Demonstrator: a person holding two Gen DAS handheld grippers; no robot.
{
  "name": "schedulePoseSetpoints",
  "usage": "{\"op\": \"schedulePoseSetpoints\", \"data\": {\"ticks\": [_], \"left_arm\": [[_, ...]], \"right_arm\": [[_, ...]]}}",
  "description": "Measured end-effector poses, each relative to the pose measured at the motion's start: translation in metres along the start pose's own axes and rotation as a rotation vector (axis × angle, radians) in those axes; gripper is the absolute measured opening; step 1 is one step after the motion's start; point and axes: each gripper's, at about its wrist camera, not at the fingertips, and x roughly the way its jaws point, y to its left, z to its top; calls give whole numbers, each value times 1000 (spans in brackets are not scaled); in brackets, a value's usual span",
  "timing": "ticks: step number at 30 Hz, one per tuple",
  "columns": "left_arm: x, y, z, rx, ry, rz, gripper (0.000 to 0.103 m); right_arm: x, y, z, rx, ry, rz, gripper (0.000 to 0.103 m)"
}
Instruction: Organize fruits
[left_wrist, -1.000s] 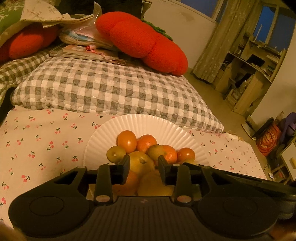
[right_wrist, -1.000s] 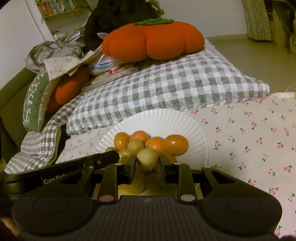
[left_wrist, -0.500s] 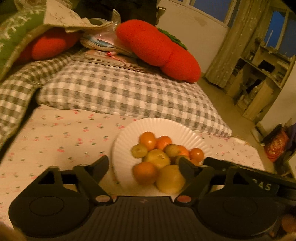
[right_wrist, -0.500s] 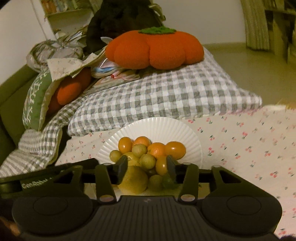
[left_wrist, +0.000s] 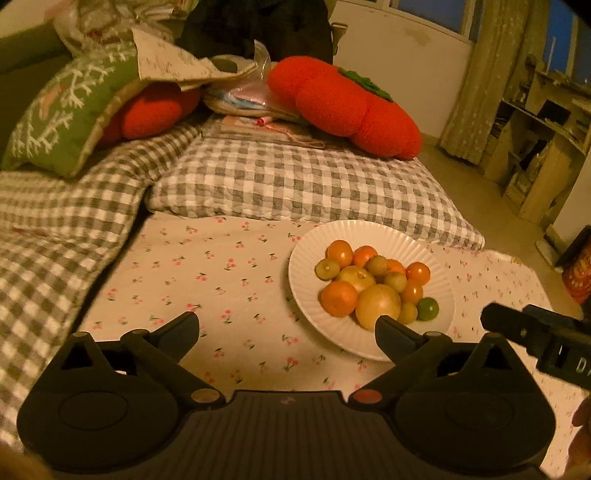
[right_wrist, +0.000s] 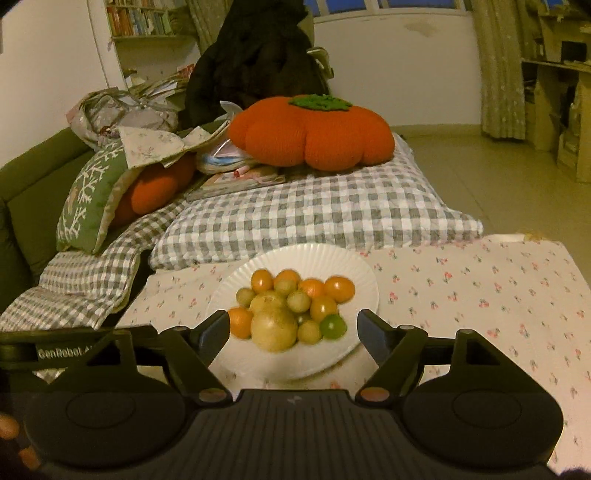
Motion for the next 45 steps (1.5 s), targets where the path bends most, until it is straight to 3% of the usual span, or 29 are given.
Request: {"op": "schedulePoseSetpoints", "data": {"ticks": [12, 26, 45], "left_arm": [[-55, -6, -37, 52, -71, 47, 95], [-96, -16, -71, 104, -148, 71, 95], [-98, -20, -85, 111, -114, 19, 95]], "right_arm": [[-64, 21, -29, -134, -144, -80, 92], [-97, 27, -58, -116, -185, -63, 95], [-91, 38, -72, -154, -143, -64, 103]]}}
